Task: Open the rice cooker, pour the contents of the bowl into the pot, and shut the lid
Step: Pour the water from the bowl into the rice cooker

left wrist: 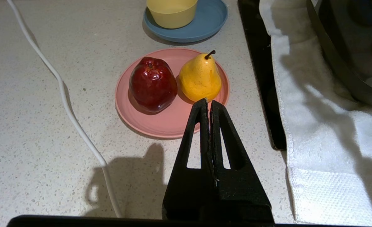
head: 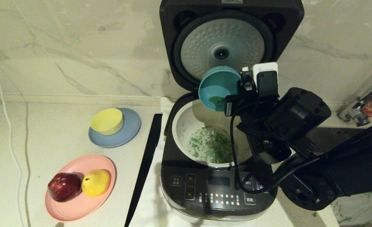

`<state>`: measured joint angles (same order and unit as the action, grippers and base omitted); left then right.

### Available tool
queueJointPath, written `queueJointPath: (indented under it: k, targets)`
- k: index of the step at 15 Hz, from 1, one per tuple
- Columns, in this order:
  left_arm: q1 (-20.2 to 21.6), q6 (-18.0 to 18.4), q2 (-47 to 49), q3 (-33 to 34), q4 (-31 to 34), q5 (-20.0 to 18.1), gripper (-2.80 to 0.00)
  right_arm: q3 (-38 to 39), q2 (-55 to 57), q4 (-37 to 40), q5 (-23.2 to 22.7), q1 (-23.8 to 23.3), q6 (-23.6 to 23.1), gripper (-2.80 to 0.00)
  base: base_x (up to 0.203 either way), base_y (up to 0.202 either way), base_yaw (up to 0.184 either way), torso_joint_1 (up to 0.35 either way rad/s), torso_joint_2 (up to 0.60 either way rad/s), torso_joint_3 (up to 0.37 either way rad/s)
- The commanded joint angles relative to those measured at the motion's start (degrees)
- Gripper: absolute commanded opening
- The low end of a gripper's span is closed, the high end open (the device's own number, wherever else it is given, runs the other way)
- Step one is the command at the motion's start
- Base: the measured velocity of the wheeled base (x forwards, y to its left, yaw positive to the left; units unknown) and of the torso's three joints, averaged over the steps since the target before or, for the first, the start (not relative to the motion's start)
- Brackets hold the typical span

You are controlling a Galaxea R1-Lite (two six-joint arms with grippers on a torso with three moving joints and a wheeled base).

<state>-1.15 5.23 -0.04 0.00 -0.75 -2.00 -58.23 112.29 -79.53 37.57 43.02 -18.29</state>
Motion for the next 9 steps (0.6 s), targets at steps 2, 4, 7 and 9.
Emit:
queueJointPath:
  k: [2, 4, 7, 9]
  targets:
    - [0.0, 0.04, -0.05, 0.44, -0.04, -0.02, -2.8, 0.69, 0.3, -2.78, 0.39, 1.21, -1.37, -2.8, 0.0, 0.0, 0.0, 0.0, 0.0, 0.0]
    - [0.0, -0.04, -0.05, 0.44, -0.04, -0.02, -2.8, 1.38, 0.19, -4.13, 0.47, 2.16, -2.99, -2.8, 0.0, 0.0, 0.0, 0.0, 0.0, 0.0]
    - [0.0, 0.04, -0.05, 0.44, -0.04, -0.02, -2.8, 1.63, 1.37, -5.37, 0.85, 2.16, -3.6, -2.8, 0.0, 0.0, 0.0, 0.0, 0.0, 0.0]
    - [0.0, 0.0, -0.05, 0.48, -0.04, -0.02, -2.8, 1.19, 0.28, -4.77, 0.92, 2.3, -3.89, -2.8, 0.0, 0.0, 0.0, 0.0, 0.0, 0.0]
